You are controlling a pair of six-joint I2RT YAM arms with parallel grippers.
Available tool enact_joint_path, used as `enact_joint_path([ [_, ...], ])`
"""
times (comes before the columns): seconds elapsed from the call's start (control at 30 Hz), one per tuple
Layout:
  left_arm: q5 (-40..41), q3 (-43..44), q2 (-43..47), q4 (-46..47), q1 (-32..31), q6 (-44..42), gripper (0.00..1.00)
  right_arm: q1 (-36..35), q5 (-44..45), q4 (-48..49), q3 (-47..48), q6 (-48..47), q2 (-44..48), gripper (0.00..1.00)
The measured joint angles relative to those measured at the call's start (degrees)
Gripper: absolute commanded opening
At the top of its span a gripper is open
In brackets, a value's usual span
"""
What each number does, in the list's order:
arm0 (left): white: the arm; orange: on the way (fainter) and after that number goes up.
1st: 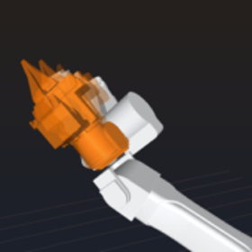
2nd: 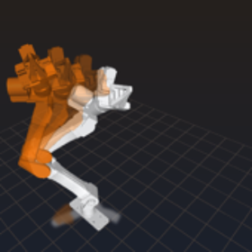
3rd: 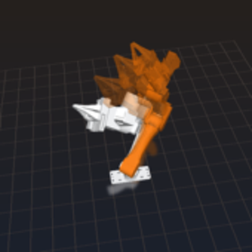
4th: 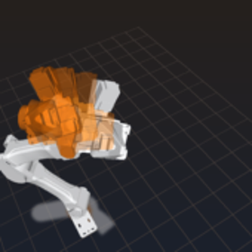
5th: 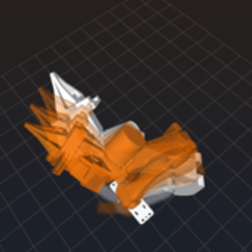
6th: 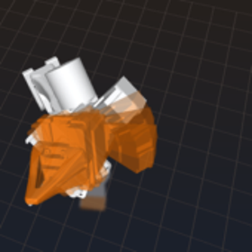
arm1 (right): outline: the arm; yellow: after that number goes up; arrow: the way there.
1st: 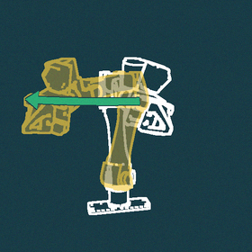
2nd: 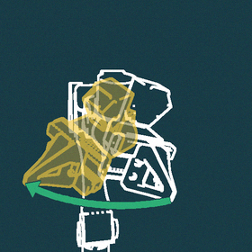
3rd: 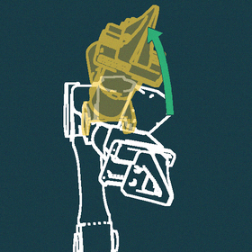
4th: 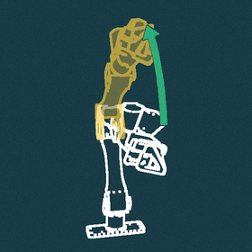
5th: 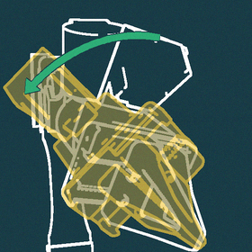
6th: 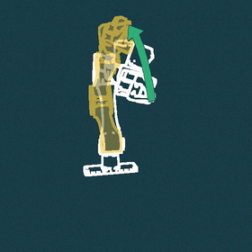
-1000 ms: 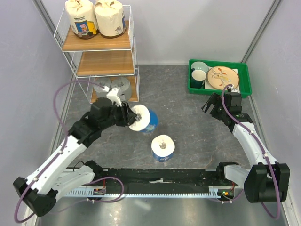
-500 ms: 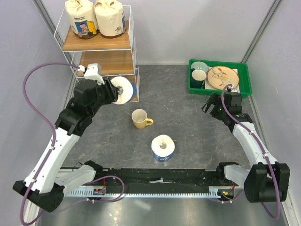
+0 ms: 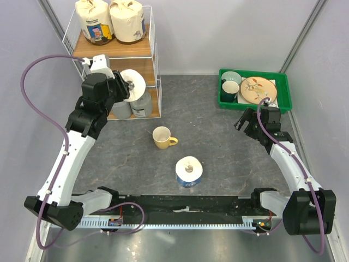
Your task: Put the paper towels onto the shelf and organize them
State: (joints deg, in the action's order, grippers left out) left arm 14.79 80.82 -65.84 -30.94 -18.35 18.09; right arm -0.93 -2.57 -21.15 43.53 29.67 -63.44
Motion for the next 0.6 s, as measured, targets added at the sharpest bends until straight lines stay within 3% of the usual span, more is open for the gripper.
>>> enact_joint_path([
  [0.3,-0.74,1.05,-6.19,4.0,3.32,-0.59,0.32,0.11,0.02,-0.61,0.0,-0.13,1.01,0.98],
  [0.6,-6.88,1.22,-7.15,4.09,13.42,0.07,0.32,0.46,0.04,-0.79,0.0,-0.42,1.16,0.98],
])
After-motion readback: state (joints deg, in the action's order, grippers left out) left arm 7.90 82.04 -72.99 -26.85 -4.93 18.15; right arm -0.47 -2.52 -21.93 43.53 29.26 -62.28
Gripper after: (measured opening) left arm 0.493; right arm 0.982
